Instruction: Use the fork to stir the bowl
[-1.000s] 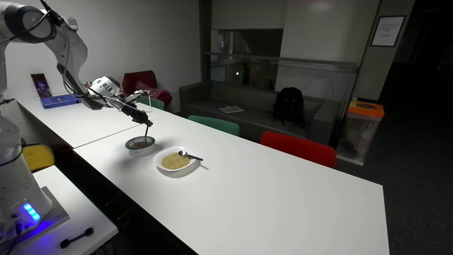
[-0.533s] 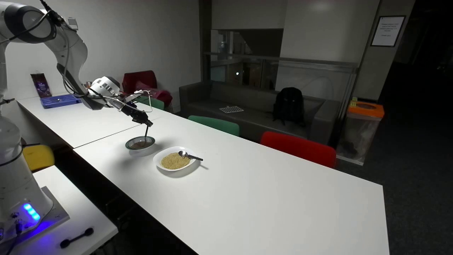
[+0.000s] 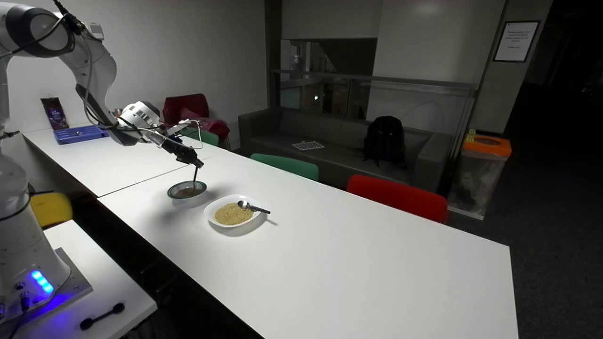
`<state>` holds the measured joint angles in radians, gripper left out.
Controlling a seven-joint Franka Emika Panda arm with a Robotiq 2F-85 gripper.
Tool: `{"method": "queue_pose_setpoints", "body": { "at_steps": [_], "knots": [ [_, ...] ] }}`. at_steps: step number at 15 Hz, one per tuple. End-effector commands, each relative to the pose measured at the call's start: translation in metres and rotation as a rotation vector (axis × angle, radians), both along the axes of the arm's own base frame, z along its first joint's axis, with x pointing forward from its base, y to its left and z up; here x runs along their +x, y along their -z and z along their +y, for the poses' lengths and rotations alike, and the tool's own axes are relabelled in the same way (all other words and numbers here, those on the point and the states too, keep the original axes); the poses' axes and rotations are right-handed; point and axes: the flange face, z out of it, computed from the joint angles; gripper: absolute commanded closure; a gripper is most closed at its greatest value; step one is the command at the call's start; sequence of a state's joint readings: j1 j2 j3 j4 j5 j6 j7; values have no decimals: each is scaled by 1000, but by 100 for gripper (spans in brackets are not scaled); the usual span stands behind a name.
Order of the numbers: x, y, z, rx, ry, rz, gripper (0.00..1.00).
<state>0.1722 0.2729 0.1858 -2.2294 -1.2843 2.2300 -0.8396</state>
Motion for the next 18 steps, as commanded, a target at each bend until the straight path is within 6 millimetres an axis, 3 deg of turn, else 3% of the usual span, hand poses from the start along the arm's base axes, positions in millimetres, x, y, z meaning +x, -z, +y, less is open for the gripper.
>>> {"method": "queue_pose_setpoints", "body": {
  "at_steps": [1,11,18],
  "knots": [
    [4,-10,3,-14,0,-20,97],
    [10,-10,3,-25,-9,-26,97],
    [16,-12,-11,-37,4,-34,97]
  ]
}}
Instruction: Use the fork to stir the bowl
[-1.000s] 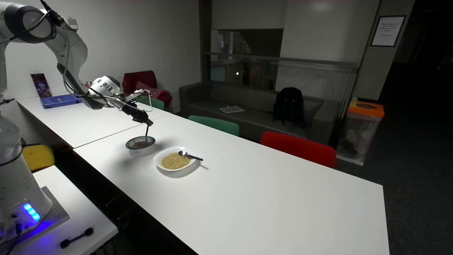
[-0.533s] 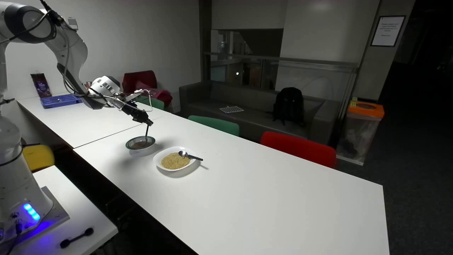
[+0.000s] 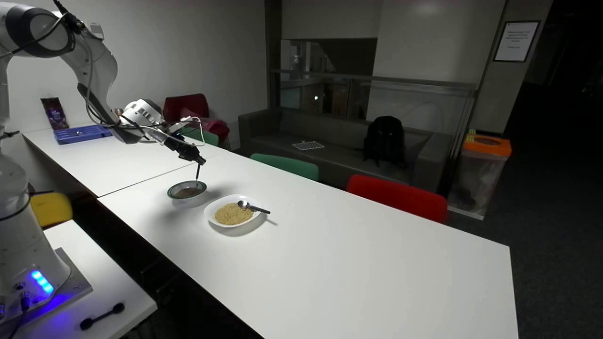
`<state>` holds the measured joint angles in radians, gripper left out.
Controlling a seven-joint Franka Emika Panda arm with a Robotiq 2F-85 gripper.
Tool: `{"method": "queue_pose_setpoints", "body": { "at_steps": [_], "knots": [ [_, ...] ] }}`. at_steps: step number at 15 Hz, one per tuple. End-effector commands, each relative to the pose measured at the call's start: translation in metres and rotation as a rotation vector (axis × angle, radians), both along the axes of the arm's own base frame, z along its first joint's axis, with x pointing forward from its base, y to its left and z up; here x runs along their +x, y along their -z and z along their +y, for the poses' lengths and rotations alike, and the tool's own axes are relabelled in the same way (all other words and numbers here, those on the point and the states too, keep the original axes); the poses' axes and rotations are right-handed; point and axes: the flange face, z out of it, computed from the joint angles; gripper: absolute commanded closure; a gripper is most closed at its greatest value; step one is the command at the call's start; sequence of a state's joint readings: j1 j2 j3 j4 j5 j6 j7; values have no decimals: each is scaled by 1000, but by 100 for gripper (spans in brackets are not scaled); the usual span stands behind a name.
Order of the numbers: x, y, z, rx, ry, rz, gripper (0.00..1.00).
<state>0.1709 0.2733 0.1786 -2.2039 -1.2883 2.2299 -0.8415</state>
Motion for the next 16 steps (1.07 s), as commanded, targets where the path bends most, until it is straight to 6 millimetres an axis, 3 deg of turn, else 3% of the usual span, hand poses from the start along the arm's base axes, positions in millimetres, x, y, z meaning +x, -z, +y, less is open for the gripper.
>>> {"method": "queue_pose_setpoints", "body": {
  "at_steps": [1,7,16],
  "knots": [
    [4,-1,-14,-42,6,-5,97],
    [-2,8,-34,-46,44,16,97],
    [-25,9,-19,-55,26,37,97]
  ]
}}
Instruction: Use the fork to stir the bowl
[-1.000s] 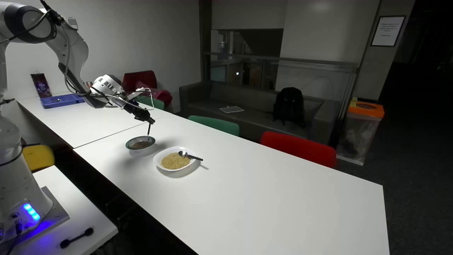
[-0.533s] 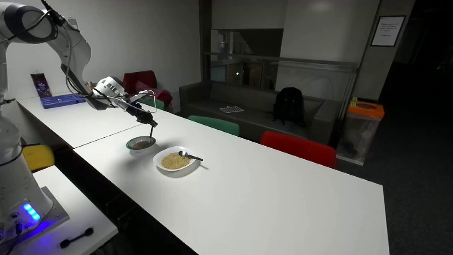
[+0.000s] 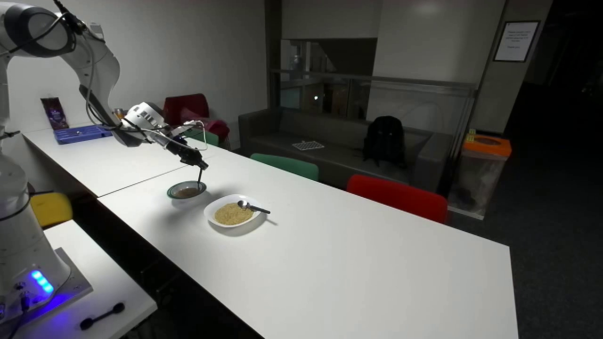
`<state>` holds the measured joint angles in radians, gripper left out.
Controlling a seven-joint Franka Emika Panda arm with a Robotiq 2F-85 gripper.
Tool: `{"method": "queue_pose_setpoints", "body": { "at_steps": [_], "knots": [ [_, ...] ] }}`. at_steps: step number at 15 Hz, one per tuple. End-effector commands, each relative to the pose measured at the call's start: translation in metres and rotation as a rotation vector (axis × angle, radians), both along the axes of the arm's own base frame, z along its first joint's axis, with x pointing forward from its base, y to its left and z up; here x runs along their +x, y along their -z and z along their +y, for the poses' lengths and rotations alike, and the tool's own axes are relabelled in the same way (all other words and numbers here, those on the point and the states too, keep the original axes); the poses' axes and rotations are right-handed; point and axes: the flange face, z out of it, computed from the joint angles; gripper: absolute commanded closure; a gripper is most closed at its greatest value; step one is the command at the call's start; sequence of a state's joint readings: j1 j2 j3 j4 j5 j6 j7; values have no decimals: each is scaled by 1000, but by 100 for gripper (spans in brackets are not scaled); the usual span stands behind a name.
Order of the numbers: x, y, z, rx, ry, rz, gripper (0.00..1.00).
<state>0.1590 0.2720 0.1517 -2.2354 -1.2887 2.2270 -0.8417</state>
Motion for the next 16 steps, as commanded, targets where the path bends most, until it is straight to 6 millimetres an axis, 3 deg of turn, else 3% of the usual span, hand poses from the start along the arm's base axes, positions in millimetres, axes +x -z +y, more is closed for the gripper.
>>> {"method": "queue_pose_setpoints", "body": {
  "at_steps": [1,7,16],
  "knots": [
    [-23,-3,8,-37,-17,14,97],
    [-38,-4,27,-65,-49,23,97],
    [-43,-9,38,-84,-60,22,97]
  ]
}}
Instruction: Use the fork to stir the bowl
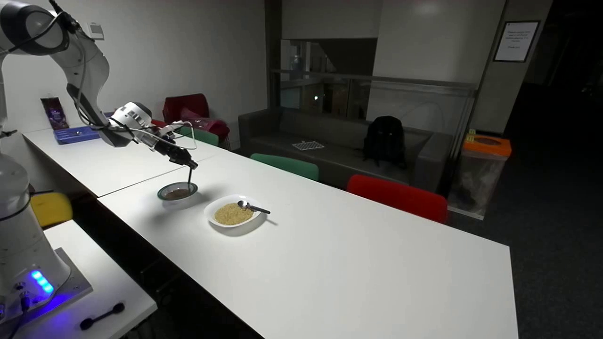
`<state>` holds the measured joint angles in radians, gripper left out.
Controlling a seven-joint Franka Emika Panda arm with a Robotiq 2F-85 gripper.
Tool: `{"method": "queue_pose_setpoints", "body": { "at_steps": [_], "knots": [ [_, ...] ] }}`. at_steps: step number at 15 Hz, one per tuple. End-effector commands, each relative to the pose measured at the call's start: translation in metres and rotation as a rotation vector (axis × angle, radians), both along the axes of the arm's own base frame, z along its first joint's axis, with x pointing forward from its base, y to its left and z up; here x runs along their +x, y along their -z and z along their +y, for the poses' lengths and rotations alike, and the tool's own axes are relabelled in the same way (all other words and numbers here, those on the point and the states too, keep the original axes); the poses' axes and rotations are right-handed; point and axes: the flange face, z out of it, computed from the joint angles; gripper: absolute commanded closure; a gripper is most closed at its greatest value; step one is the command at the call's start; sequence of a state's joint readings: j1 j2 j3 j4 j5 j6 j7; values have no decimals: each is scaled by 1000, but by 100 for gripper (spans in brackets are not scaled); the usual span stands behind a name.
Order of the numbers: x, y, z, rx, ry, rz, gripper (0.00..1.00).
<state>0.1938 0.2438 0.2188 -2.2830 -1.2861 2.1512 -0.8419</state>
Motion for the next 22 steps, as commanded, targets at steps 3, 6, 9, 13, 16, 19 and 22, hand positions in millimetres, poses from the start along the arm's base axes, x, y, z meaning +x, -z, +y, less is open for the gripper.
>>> {"method": "queue_pose_setpoints", "body": {
  "at_steps": [3,6,9,13,16,19,22],
  "knots": [
    [-20,-16,9,-24,-16,-9,97],
    [-29,-17,17,-23,-30,-5,97],
    [-37,-20,22,-25,-43,-7,97],
    [-42,-23,26,-20,-56,-12,97],
    [-42,-23,30,-17,-66,-10,97],
    [-43,-22,34,-12,-75,-9,97],
    [-42,-21,38,-7,-80,-7,97]
  ]
}}
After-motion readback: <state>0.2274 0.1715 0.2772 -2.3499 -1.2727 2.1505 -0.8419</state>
